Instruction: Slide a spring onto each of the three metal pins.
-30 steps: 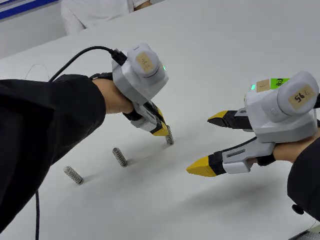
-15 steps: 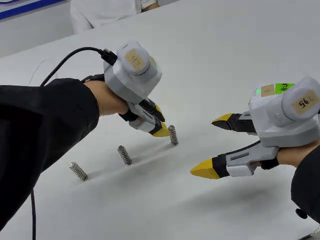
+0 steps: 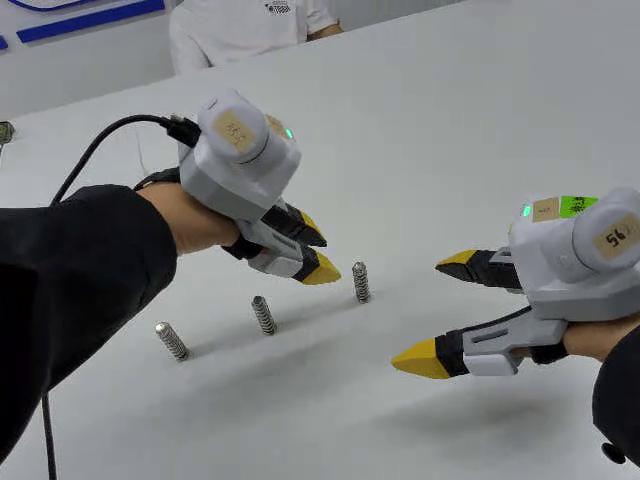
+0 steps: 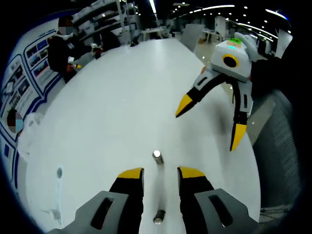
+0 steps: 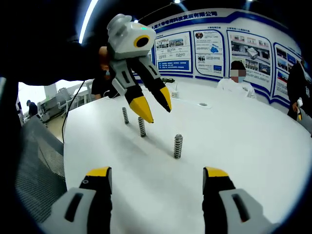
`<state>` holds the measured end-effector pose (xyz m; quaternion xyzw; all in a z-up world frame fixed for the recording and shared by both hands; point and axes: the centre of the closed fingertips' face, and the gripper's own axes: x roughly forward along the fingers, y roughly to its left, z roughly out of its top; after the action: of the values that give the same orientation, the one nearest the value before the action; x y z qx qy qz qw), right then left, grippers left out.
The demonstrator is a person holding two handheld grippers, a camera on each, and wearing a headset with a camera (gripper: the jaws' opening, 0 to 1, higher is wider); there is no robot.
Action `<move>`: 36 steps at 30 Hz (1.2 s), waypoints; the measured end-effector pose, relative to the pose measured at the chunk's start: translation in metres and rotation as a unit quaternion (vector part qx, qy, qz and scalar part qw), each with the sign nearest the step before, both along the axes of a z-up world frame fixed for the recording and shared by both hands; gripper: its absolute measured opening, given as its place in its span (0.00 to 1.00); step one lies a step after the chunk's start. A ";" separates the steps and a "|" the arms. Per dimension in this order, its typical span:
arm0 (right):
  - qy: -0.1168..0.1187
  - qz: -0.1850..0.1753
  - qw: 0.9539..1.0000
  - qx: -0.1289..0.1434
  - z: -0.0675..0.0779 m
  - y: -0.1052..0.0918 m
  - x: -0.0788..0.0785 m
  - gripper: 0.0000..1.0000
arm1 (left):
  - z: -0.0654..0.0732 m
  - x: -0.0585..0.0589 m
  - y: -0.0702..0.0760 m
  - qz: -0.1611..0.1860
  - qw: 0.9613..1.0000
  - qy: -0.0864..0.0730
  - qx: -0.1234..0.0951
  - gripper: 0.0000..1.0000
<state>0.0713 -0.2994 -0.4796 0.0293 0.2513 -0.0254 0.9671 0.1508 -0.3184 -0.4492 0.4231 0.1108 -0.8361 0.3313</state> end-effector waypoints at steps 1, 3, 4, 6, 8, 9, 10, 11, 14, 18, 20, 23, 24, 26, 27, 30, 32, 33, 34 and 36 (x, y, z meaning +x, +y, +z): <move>0.001 0.001 1.000 0.000 0.000 0.000 0.000 0.77 | 0.001 0.001 0.002 0.003 1.000 0.002 -0.002 0.28; 0.002 0.002 1.000 -0.001 -0.001 0.000 0.000 0.77 | 0.003 0.004 0.005 0.008 1.000 0.005 -0.007 0.28; 0.004 0.003 1.000 -0.001 -0.001 0.000 0.000 0.77 | 0.004 0.006 0.008 0.012 1.000 0.006 -0.009 0.28; 0.004 0.004 1.000 -0.002 -0.002 0.000 0.000 0.77 | 0.006 0.008 0.011 0.017 1.000 0.008 -0.012 0.28; 0.004 0.005 1.000 -0.002 -0.002 0.000 0.001 0.77 | 0.008 0.010 0.015 0.024 0.999 0.012 -0.018 0.28; 0.004 0.006 1.000 -0.002 -0.002 0.001 0.001 0.77 | 0.009 0.011 0.017 0.027 0.999 0.014 -0.020 0.28; 0.005 0.007 1.000 -0.003 -0.002 0.001 0.001 0.77 | 0.010 0.012 0.019 0.029 0.999 0.015 -0.023 0.29; 0.005 0.008 1.000 -0.003 -0.002 0.001 0.001 0.77 | 0.011 0.013 0.020 0.031 0.999 0.016 -0.024 0.29; 0.007 0.011 1.000 -0.004 -0.002 0.004 0.003 0.77 | 0.013 0.016 0.028 0.040 0.999 0.020 -0.030 0.29; 0.008 0.015 1.000 -0.005 -0.002 0.005 0.003 0.77 | 0.015 0.018 0.036 0.052 0.997 0.029 -0.039 0.30; 0.008 0.017 1.000 -0.005 -0.002 0.007 0.004 0.77 | 0.015 0.021 0.041 0.058 0.997 0.033 -0.043 0.30; 0.009 0.020 1.000 -0.006 -0.003 0.008 0.005 0.77 | 0.015 0.026 0.048 0.071 0.996 0.037 -0.048 0.30; 0.010 0.022 1.000 -0.006 -0.003 0.009 0.005 0.77 | 0.015 0.028 0.050 0.077 0.995 0.040 -0.051 0.30; 0.010 0.024 1.000 -0.006 -0.003 0.010 0.006 0.77 | 0.016 0.030 0.054 0.084 0.994 0.046 -0.055 0.30; 0.012 0.025 1.000 -0.006 -0.004 0.011 0.006 0.77 | 0.017 0.032 0.057 0.090 0.993 0.048 -0.057 0.30; 0.013 0.028 1.000 -0.006 -0.005 0.012 0.007 0.77 | 0.019 0.036 0.063 0.100 0.992 0.053 -0.063 0.30; 0.014 0.030 0.999 -0.006 -0.005 0.013 0.007 0.77 | 0.021 0.038 0.068 0.108 0.990 0.056 -0.068 0.30; 0.014 0.031 0.999 -0.006 -0.005 0.014 0.007 0.77 | 0.022 0.039 0.069 0.110 0.990 0.058 -0.071 0.30; 0.014 0.032 0.999 -0.006 -0.005 0.015 0.008 0.77 | 0.023 0.041 0.072 0.116 0.989 0.061 -0.075 0.31; 0.015 0.034 0.999 -0.006 -0.005 0.016 0.008 0.77 | 0.024 0.044 0.076 0.123 0.987 0.065 -0.079 0.31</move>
<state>0.0794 -0.2837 -0.4849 0.0148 0.2662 0.0053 0.9638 0.1945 -0.2421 -0.4254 0.3238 0.1169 -0.8208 0.4558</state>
